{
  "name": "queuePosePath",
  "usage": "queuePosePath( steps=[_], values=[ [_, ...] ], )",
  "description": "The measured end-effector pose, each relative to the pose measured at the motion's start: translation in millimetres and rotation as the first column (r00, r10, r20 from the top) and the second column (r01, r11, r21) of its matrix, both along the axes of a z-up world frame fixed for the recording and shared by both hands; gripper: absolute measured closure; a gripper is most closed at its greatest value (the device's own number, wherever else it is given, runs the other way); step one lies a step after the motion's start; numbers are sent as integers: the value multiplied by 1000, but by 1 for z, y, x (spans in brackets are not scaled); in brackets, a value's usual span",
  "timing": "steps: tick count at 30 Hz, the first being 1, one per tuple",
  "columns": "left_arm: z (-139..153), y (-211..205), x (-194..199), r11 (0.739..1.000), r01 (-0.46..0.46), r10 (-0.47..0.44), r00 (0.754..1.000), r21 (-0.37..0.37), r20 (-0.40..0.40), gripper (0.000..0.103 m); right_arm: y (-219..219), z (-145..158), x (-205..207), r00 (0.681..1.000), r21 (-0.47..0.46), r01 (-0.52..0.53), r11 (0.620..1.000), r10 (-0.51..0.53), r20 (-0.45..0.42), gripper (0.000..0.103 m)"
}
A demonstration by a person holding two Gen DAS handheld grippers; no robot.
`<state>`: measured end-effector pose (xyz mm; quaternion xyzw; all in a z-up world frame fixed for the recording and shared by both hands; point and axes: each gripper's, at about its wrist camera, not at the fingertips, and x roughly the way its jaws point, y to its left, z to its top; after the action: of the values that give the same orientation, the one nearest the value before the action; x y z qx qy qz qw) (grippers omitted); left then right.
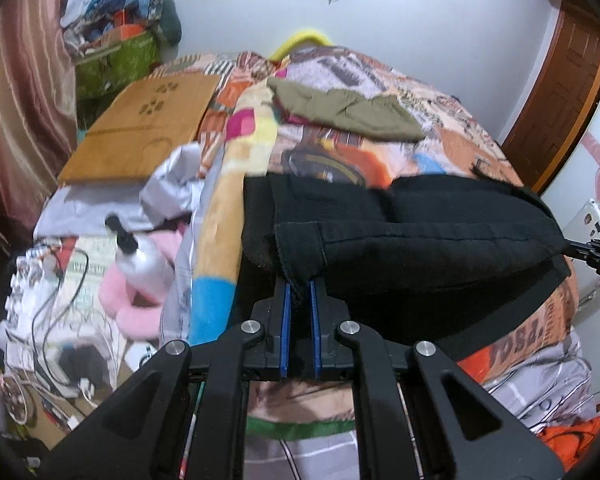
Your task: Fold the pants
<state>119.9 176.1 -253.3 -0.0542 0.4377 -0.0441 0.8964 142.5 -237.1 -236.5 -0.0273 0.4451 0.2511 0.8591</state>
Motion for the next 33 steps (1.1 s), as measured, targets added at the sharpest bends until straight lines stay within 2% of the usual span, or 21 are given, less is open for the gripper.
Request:
queuePosePath(
  steps=[6, 11, 16, 23, 27, 28, 29, 30, 31, 33],
  values=[
    [-34, 4, -12, 1000, -23, 22, 998, -16, -62, 95, 2, -23, -10, 998, 9, 16, 1000, -15, -55, 100],
    [-52, 5, -21, 998, -47, 43, 996, -38, -80, 94, 5, -23, -11, 998, 14, 20, 1000, -19, -61, 99],
    [-51, 6, -22, 996, -69, 64, 993, -47, -102, 94, 7, -22, -12, 998, -14, 16, 1000, -17, -60, 98],
    [-30, 0, -26, 997, -65, 68, 991, 30, -119, 93, 1, -12, -11, 996, -4, 21, 1000, -21, -82, 94],
    [-7, 2, -29, 996, -78, 82, 992, 41, -92, 85, 1, 0, -14, 998, -10, -4, 1000, 3, -65, 92],
    [2, 3, -30, 995, -85, 89, 993, 48, -77, 82, 0, 5, -16, 999, -27, 2, 1000, -3, -48, 82],
    [7, 3, -30, 995, -90, 93, 993, 52, -68, 81, -1, 9, -17, 1000, -42, 9, 999, -10, -27, 67],
    [14, 3, -29, 994, -94, 97, 994, 52, -59, 80, -3, 14, -18, 1000, -48, 14, 999, -14, -1, 61],
    [21, 3, -27, 994, -98, 100, 994, 50, -48, 80, -6, 18, -19, 1000, -47, 19, 999, -18, 20, 58],
    [35, 0, -21, 994, -98, 99, 995, 56, -23, 80, -13, 27, -17, 999, -48, 33, 998, -31, 37, 58]
  ],
)
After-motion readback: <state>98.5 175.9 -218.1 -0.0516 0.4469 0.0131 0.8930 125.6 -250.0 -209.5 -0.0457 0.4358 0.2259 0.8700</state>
